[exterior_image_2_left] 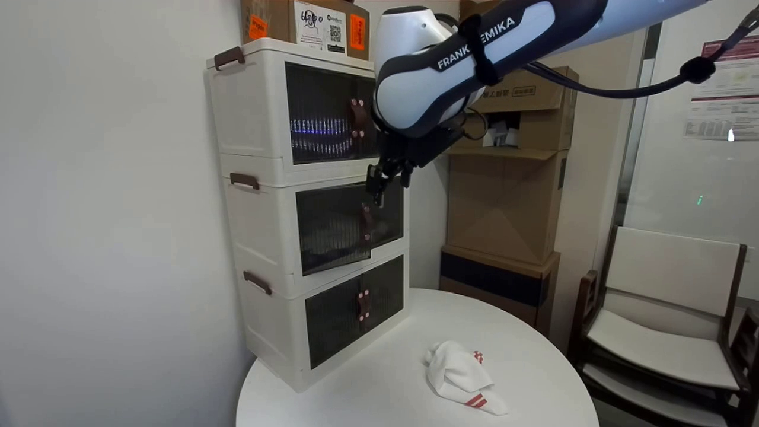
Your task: Open the drawer
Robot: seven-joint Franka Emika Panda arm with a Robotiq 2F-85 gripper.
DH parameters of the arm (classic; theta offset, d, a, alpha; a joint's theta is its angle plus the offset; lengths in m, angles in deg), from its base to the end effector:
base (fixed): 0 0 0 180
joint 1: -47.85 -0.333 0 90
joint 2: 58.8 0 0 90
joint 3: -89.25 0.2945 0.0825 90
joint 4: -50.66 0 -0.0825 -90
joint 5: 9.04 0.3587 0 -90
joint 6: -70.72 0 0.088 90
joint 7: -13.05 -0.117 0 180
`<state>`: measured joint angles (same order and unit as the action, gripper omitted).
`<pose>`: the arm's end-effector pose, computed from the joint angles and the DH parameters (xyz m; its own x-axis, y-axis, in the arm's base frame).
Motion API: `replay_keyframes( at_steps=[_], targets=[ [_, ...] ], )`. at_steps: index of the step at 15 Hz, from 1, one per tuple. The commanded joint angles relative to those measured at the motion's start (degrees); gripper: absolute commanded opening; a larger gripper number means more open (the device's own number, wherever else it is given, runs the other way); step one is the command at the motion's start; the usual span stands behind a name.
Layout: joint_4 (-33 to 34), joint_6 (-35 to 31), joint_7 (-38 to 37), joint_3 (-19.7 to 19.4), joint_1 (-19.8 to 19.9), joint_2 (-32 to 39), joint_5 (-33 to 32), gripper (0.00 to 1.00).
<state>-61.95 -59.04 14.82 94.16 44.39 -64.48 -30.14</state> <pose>0.5431 0.0692 0.5371 0.8580 0.3905 0.3336 0.2655 -0.8933 0.3627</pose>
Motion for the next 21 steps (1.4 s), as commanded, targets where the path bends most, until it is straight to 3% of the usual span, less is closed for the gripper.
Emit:
replay_keyframes(
  at_steps=[1, 7, 13, 21],
  targets=[
    [2.6, 4.0, 5.9, -0.5, 0.0, 0.2, 1.5, 1.0],
    [6.2, 3.8, 15.8, -1.4, 0.6, 1.7, -0.7, 1.0],
    [11.9, 0.7, 18.2, -3.0, 2.1, 8.0, -1.7, 1.0],
    [18.4, -3.5, 23.0, -2.6, 2.4, 16.6, 2.1, 1.0]
  ],
)
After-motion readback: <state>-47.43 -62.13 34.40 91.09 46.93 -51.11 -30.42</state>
